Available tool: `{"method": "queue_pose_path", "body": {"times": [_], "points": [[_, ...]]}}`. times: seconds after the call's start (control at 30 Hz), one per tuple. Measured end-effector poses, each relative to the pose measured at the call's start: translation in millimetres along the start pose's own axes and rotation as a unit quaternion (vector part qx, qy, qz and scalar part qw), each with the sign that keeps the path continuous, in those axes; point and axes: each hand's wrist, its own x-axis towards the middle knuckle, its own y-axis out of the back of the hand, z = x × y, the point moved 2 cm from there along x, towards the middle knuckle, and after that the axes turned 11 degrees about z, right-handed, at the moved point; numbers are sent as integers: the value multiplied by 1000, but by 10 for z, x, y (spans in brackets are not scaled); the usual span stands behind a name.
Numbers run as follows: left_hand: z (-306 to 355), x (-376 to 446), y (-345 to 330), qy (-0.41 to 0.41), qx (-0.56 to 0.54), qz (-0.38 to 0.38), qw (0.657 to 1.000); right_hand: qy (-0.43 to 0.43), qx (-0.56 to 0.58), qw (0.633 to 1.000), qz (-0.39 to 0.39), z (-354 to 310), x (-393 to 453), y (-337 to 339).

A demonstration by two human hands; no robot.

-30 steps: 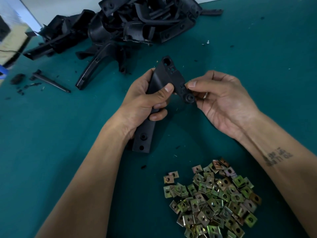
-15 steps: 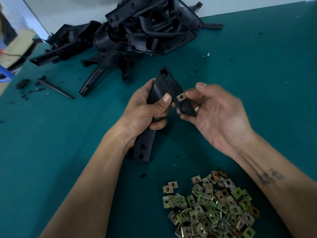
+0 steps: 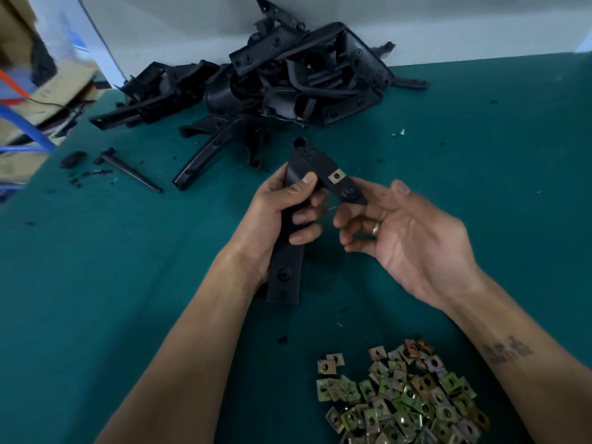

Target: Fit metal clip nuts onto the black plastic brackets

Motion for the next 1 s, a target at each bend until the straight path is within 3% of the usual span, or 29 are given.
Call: {"method": "queue_pose_path", "body": {"times": [0.17, 0.33, 0.53, 0.7, 0.8, 1.0], "points": [[65, -2, 24, 16, -66, -1, 998, 37, -18, 996, 74, 6, -44, -1], [56, -27, 43, 20, -80, -13, 996, 80, -139, 982, 99, 44, -459, 25], [18, -44, -10, 31, -59, -35, 997, 97, -455, 885, 31, 20, -1198, 59], [2, -60, -49, 36, -21, -38, 998, 121, -518, 843, 79, 61, -1257, -81], [-8, -61, -59, 40, -7, -39, 998, 94, -543, 831, 67, 33, -1228, -137], [-4, -54, -64, 37, 7, -51, 998, 64, -631, 773, 18, -83, -1179, -228]]}}
